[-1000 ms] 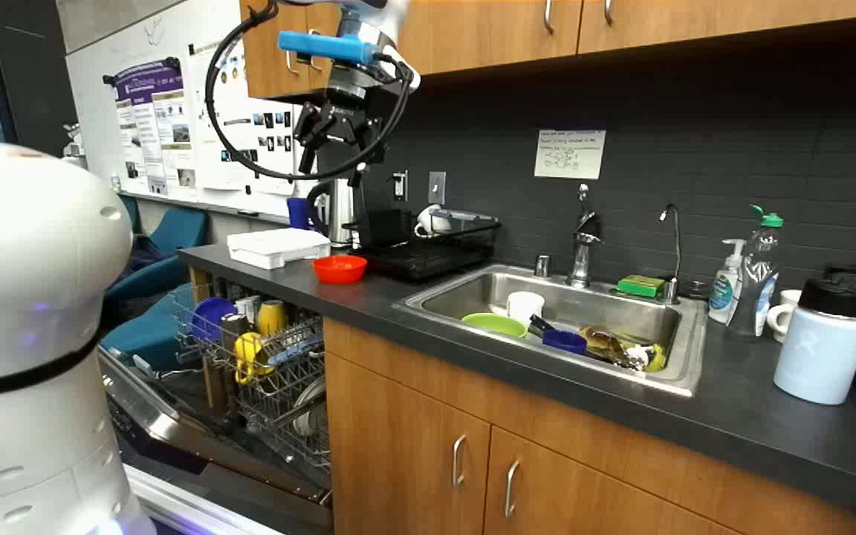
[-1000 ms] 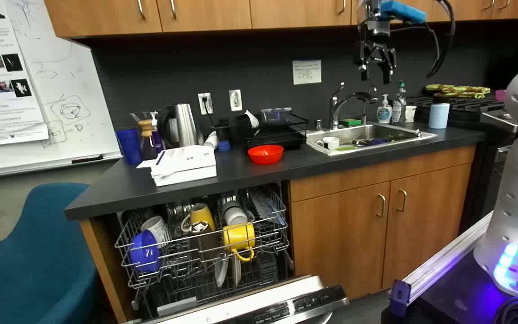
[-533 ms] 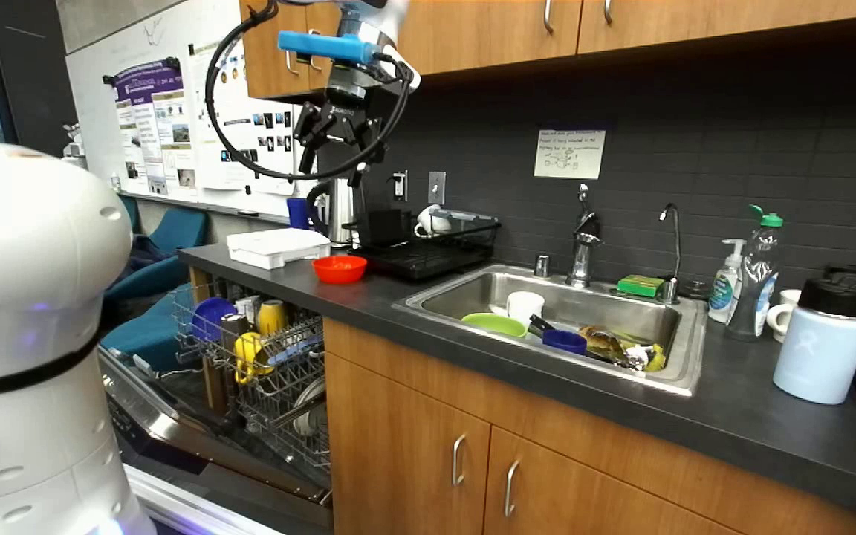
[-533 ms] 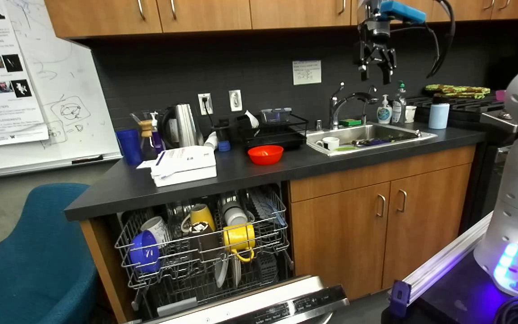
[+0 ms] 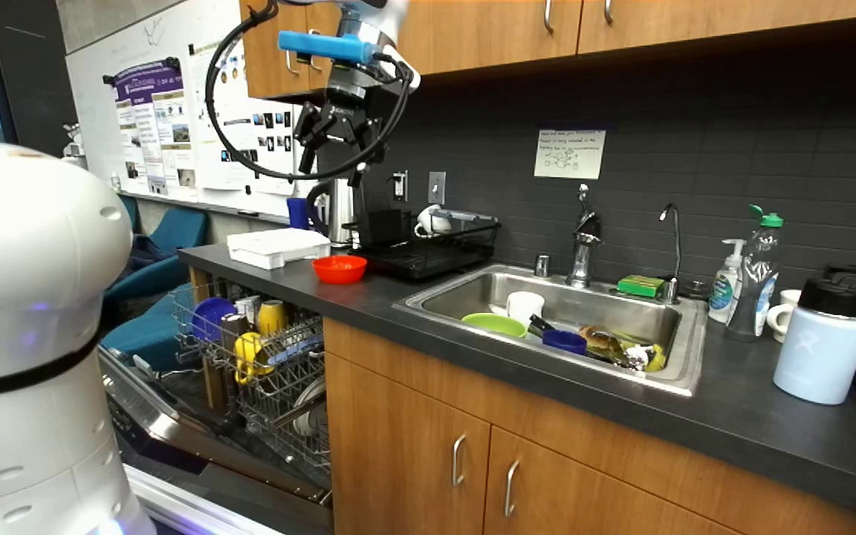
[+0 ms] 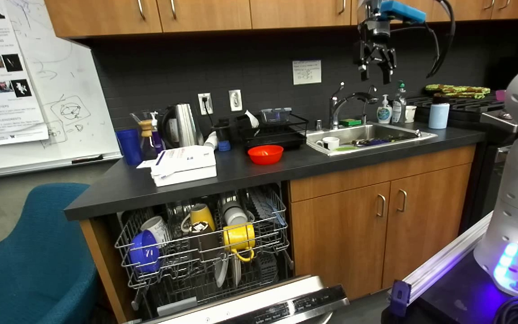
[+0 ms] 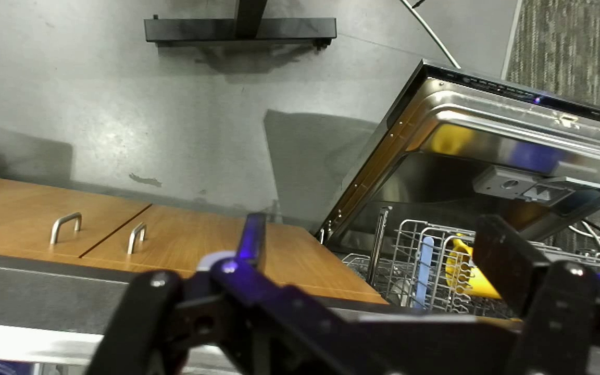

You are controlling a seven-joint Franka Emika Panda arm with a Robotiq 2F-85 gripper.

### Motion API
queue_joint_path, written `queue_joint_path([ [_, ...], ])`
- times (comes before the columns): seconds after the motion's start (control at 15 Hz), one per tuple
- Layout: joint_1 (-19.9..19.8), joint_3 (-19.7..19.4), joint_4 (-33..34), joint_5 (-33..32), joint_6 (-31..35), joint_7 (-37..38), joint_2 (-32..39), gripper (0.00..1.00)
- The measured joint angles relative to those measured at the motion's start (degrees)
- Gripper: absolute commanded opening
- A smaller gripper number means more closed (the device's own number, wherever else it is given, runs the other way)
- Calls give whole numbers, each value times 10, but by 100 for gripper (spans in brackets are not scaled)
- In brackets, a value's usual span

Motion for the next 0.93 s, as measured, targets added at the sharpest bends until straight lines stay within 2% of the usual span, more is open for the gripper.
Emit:
queue_joint_path([
  [0.33,-1,7,0,0,-1,0,1,100],
  [0.6,2,36,1,0,2,-1,3,100],
  [0.93,38,92,5,1,77,-4,2,100],
])
